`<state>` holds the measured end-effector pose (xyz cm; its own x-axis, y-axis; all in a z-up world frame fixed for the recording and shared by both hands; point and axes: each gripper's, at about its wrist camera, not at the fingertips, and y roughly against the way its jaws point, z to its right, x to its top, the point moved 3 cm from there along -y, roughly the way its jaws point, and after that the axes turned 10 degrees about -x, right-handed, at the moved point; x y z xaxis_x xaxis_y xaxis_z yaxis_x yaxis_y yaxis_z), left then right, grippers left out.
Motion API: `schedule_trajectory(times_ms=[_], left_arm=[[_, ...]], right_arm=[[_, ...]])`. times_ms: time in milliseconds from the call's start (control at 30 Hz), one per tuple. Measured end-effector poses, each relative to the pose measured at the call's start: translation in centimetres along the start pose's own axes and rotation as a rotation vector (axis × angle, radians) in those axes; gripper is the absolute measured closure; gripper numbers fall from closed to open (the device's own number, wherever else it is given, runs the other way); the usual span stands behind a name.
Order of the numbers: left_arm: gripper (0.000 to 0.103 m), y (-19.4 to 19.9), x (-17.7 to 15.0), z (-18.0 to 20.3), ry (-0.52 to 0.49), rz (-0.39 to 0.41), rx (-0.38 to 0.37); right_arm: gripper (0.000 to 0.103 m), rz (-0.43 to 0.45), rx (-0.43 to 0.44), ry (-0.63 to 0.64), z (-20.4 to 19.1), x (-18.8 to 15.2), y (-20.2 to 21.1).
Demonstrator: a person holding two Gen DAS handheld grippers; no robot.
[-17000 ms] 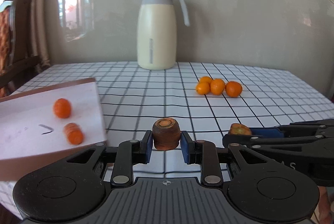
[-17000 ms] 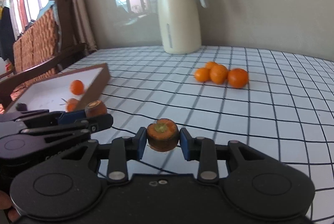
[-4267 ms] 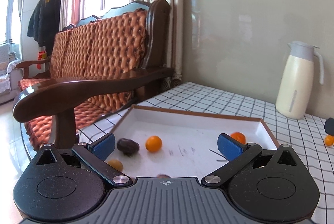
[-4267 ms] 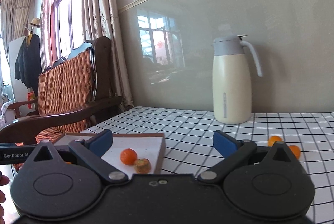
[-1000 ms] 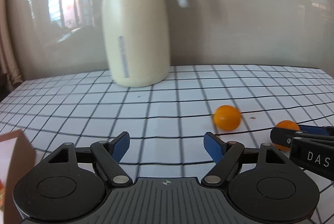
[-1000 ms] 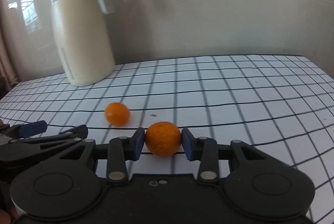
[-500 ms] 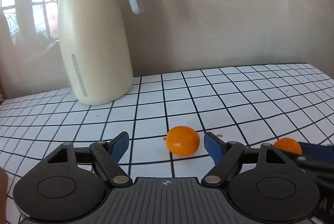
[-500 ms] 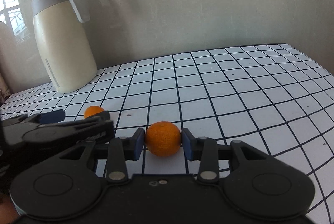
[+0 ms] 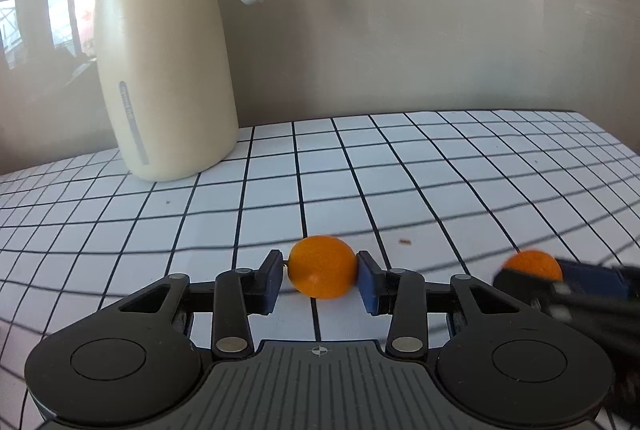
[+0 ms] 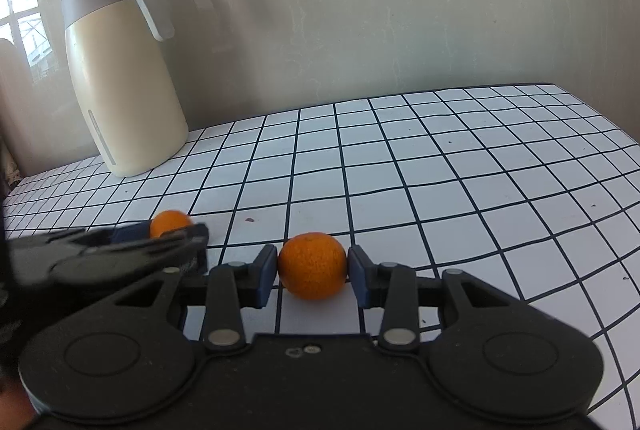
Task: Organize fruits
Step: 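Grasp a kumquat with the right tool while the left tool grasps the other kumquat, then carry both kumquats over the cardboard tray and open both tools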
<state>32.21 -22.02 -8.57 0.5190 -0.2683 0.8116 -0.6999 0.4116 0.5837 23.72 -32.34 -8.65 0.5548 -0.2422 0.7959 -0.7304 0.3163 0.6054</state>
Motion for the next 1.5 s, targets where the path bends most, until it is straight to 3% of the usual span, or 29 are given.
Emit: schedule_trajectory(times_ms=[333, 1000, 1500], left_arm=[[0.063, 5.4, -3.4, -0.7, -0.012, -0.002, 0.007], [0.063, 7.1, -4.3, -1.9, 0.046, 0.036, 0.003], [0.063, 17.3, -7.4, -4.7, 0.076, 0.086, 0.104]], right_arm=[[0.073, 0.004, 0.027, 0.040, 0.4, -1.1, 2.0], [0.074, 0.024, 0.083, 0.091, -0.8, -1.1, 3.0], [0.074, 0.060, 0.247, 0.210, -5.8, -4.1, 9.6]])
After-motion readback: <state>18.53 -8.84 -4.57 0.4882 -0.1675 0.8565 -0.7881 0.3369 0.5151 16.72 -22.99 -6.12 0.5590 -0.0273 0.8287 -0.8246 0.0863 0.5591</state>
